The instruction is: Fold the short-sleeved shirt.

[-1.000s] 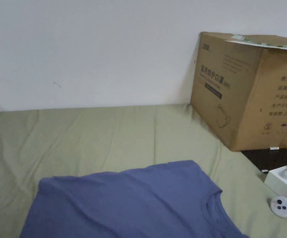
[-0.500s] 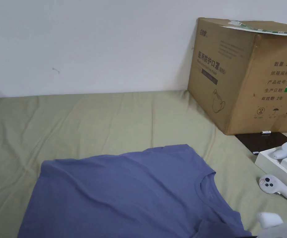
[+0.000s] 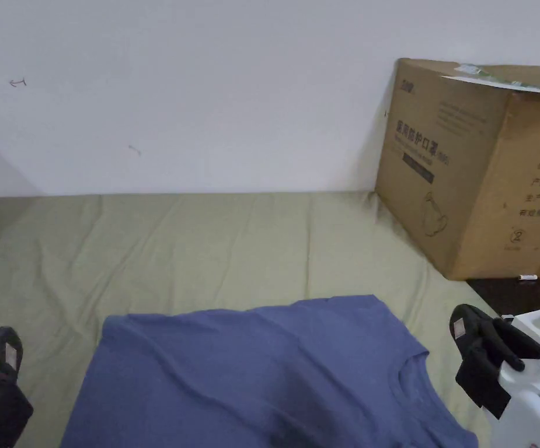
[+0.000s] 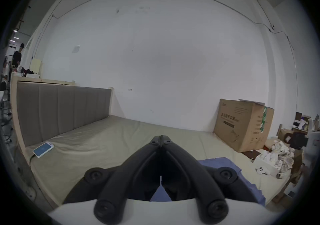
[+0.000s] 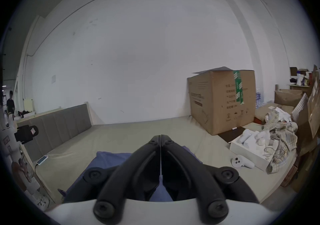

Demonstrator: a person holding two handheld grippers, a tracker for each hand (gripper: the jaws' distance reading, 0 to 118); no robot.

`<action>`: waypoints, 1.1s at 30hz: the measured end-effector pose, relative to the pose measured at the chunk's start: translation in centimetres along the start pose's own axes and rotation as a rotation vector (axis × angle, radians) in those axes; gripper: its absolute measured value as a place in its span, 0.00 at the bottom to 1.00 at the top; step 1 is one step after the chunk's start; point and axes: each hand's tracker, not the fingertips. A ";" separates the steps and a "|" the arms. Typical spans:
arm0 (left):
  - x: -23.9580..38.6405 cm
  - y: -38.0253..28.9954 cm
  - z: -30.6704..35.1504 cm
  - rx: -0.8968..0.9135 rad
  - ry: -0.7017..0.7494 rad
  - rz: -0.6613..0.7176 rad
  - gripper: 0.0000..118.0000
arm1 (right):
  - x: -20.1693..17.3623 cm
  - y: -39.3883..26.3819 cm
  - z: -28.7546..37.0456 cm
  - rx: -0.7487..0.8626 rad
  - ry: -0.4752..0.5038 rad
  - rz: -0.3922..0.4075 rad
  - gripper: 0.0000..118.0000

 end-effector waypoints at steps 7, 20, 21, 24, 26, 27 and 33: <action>-2.9 0.9 -4.8 -0.503 -0.119 0.001 0.00 | 0.5 0.6 0.1 -0.086 0.033 -0.042 0.01; -11.7 -15.1 -9.8 -1.284 0.063 0.013 0.88 | 2.5 -4.7 -1.9 -0.426 0.068 -0.102 0.01; -11.9 -15.8 -9.9 -1.267 0.048 0.035 0.88 | 2.5 -5.0 -2.1 -0.441 0.063 -0.102 0.01; -11.7 -18.2 -10.2 -1.340 0.037 0.037 0.84 | 2.7 -5.7 -2.4 -0.481 0.053 -0.100 0.01; -10.8 -18.3 -9.7 -1.302 0.056 -0.133 0.76 | 2.8 -6.1 -2.5 -0.498 0.049 -0.098 0.01; -9.7 -17.9 -9.7 -1.294 0.044 -0.136 0.75 | 3.0 -6.2 -2.5 -0.502 0.046 -0.097 0.01; -7.3 -15.7 -8.2 -1.203 -0.052 -0.132 0.03 | 5.8 -6.8 -2.4 -0.546 -0.020 -0.115 0.01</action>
